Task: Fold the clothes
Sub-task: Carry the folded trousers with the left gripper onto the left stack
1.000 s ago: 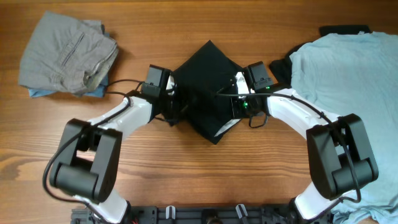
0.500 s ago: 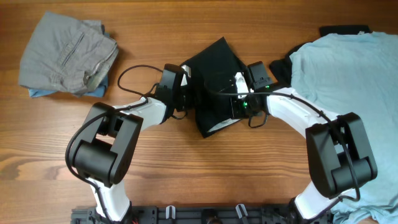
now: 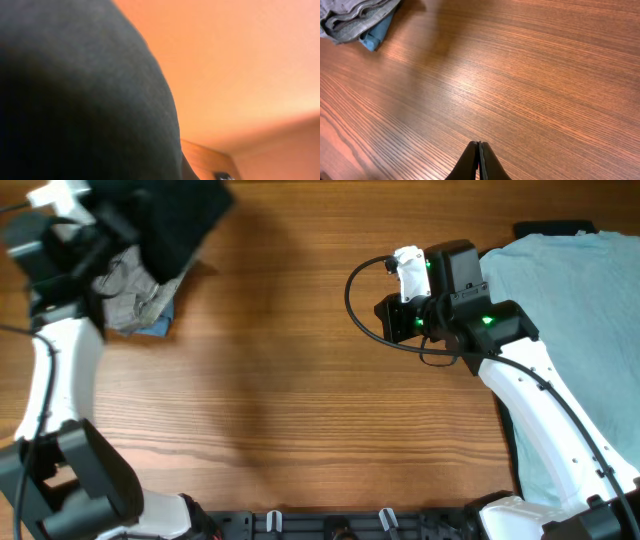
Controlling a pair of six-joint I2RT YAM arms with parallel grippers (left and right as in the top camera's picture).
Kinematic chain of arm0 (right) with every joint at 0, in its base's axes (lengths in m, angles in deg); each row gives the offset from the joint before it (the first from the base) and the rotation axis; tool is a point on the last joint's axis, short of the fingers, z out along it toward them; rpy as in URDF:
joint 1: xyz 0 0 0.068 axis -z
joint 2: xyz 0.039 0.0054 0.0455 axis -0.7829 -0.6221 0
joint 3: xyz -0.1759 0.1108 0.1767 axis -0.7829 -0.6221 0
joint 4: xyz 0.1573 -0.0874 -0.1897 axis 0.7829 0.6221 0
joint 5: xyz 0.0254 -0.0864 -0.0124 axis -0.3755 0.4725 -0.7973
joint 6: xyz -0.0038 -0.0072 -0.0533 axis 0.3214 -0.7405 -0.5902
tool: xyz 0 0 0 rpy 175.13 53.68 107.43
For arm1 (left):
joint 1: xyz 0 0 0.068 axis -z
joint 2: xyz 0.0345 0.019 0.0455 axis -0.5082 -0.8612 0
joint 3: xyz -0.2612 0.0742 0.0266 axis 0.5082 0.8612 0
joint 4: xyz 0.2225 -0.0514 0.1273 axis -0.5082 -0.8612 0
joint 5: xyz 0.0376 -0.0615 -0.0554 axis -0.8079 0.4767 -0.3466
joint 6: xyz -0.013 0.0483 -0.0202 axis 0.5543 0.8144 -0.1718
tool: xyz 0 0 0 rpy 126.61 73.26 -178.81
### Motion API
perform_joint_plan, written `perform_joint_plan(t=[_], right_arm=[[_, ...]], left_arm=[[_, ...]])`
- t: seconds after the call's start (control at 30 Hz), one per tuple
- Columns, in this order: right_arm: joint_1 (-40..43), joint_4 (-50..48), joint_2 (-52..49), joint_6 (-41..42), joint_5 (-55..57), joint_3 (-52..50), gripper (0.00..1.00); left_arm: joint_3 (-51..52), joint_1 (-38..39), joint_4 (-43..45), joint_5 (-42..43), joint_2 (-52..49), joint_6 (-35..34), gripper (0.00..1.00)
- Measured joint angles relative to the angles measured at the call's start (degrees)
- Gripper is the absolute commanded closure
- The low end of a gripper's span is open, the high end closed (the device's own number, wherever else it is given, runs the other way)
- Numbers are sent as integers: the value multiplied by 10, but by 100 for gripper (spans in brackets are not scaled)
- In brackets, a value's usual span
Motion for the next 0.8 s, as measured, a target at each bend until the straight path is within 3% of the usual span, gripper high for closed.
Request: perform_joint_plan(t=[0.03, 0.07, 0.1, 0.13, 0.37, 0.47, 0.57, 0.63, 0.67, 0.7, 0.8], right_arm=[[0, 1, 0, 2, 0, 0, 95], [0, 1, 0, 3, 0, 0, 95], [0, 2, 0, 5, 0, 0, 95], [0, 2, 0, 6, 0, 0, 95], [0, 13, 0, 13, 0, 0, 96], [0, 20, 1, 13, 0, 0, 96], [0, 21, 32, 19, 32, 1, 92], [0, 22, 77, 21, 59, 13, 72], [0, 21, 107, 26, 73, 30, 48], [0, 20, 144, 31, 81, 47, 1], [0, 35, 255, 30, 95, 69, 0]], left_arm=[[0, -30, -8, -5, -18, 15, 93], [-1, -62, -31, -10, -44, 31, 60], [-2, -85, -60, -14, -68, 41, 35], [-2, -106, -95, -17, -90, 51, 1], [-3, -177, -344, -17, -110, 105, 0], [-1, -216, -393, -17, -27, 145, 0], [-3, -201, -459, -2, 146, 252, 0], [-4, -149, -512, 4, 242, 323, 0], [-5, -122, -549, 7, 284, 356, 0], [-6, -83, -596, 8, 334, 394, 0], [-6, 6, -683, -22, 417, 445, 0]])
